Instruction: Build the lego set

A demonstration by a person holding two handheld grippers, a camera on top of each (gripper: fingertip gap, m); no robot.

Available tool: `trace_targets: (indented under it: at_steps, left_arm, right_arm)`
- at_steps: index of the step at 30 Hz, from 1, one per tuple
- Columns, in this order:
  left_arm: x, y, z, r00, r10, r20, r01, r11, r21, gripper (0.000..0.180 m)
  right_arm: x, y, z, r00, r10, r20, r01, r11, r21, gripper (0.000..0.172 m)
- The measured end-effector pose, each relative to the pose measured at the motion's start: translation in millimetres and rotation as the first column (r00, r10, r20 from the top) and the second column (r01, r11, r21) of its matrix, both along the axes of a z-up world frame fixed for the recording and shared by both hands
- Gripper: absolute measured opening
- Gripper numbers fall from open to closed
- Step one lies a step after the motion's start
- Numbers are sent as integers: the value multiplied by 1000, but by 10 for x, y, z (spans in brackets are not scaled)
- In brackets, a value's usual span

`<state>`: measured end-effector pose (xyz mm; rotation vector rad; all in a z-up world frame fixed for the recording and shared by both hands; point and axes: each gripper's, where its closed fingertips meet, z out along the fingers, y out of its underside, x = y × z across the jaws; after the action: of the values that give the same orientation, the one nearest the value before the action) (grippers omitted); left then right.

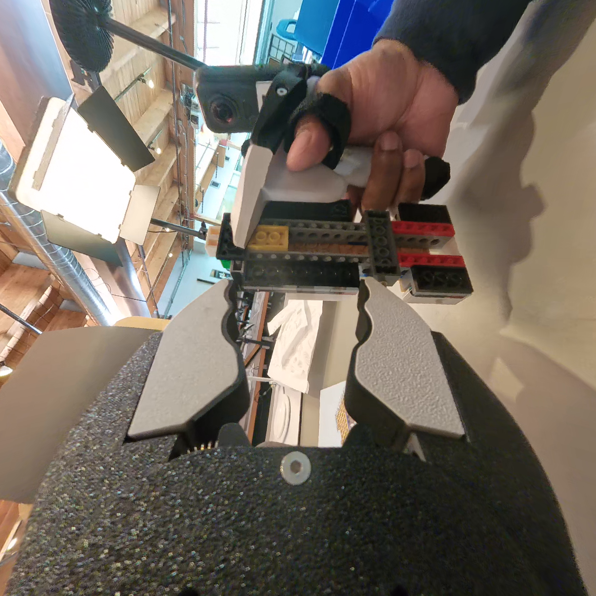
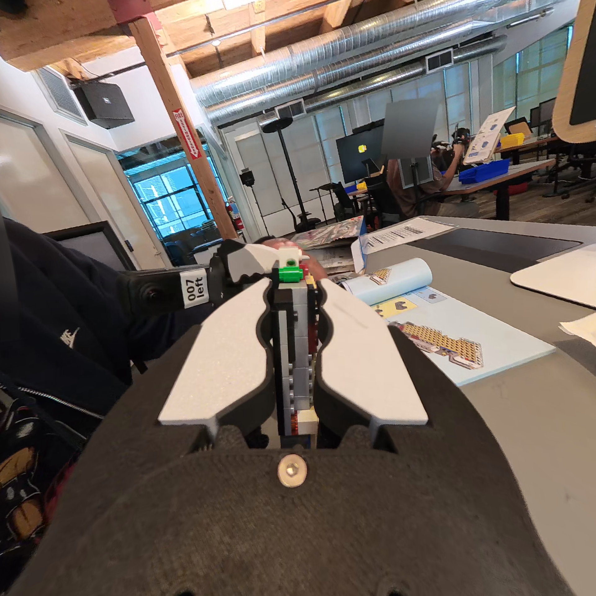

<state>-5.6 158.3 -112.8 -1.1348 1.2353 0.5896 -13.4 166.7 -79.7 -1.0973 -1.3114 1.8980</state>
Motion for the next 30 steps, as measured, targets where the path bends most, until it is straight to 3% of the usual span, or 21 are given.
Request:
trace_targets:
  at_steps: [8, 11, 15, 18, 24, 30]
  left_arm:
    - [-188, -15, -202, 998, 62, -28, -63, 997, -36, 70]
    - [-333, -65, -324, 992, 116, -55, -120, 990, -68, 66]
    - [-447, -216, -454, 988, 144, -57, -150, 982, -113, 58]
    - [-556, -309, -519, 981, 181, -70, -189, 972, -138, 58]
    - [-833, -456, -529, 964, 260, -52, -265, 953, -150, 57]
    - [-990, -596, -555, 954, 299, -36, -300, 938, -173, 56]
  right_arm:
    - [-40, 81, -3, 992, -123, 7, 121, 982, 145, 23]
    - [-63, 163, -35, 973, -231, 0, 221, 929, 298, 23]
    - [-148, 165, -240, 929, -369, -25, 300, 711, 636, 23]
    - [-211, 106, -384, 910, -412, -51, 297, 559, 774, 23]
    - [-309, -40, -606, 884, -455, -104, 265, 306, 914, 23]
    - [-371, -128, -893, 878, -451, -158, 165, -25, 986, 24]
